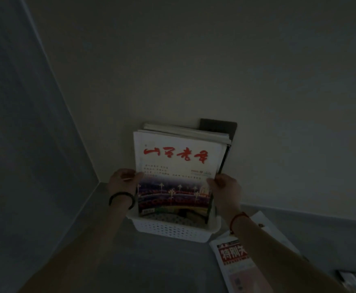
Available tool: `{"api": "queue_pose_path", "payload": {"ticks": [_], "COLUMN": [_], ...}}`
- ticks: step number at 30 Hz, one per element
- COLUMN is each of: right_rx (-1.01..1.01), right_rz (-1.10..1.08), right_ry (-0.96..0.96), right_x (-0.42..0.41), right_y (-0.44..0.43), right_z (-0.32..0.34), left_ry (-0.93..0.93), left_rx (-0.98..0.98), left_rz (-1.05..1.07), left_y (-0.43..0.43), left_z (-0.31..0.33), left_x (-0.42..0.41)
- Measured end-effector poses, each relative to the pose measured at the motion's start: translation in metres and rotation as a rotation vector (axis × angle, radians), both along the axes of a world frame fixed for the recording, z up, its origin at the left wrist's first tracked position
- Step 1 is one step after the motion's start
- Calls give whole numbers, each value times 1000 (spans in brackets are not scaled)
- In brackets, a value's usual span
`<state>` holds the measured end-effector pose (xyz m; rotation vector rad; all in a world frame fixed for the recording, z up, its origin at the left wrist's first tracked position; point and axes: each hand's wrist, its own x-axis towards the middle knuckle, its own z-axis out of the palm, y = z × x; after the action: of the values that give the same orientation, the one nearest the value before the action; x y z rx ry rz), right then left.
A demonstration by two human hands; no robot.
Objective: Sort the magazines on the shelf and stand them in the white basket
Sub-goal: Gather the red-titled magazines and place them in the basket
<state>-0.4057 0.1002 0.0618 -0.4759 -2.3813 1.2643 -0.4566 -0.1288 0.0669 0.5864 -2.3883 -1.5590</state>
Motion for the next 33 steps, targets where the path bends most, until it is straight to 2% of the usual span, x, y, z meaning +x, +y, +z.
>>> {"api": "queue_pose_path", "payload": {"ticks": [4, 8, 10, 12, 15, 19, 23, 25, 28, 33], "right_rx": [-113, -87, -43, -83, -125, -212, -69, -146, -156, -105], "right_rz": [-25, 121, 177, 203, 182, 147, 146, 120, 159, 171], "right_ry": [-6, -107, -163, -219, -373, -514, -623, -683, -656, -607], "right_x": [6, 30, 48, 72, 107, 159, 205, 222, 241, 245], "right_y": [5, 38, 68, 100, 138, 161, 176, 177, 172, 188], "right_z": [-3, 2, 1, -3, -19, -46, -74, -83, -95, -90], "left_ry": [4, 89, 121, 126, -19, -272, -438, -474, -489, -603], "left_rx": [-25, 10, 62, 204, 258, 368, 290, 203, 129, 168], "left_rz": [-19, -126, -191, -272, -369, -391, -563, -561, -533, -410], "left_y": [6, 23, 38, 59, 92, 136, 169, 179, 188, 193], "left_z": [1, 1, 1, -1, -18, -48, -79, -85, -89, -101], "left_x": [7, 42, 69, 100, 149, 197, 232, 244, 255, 272]}}
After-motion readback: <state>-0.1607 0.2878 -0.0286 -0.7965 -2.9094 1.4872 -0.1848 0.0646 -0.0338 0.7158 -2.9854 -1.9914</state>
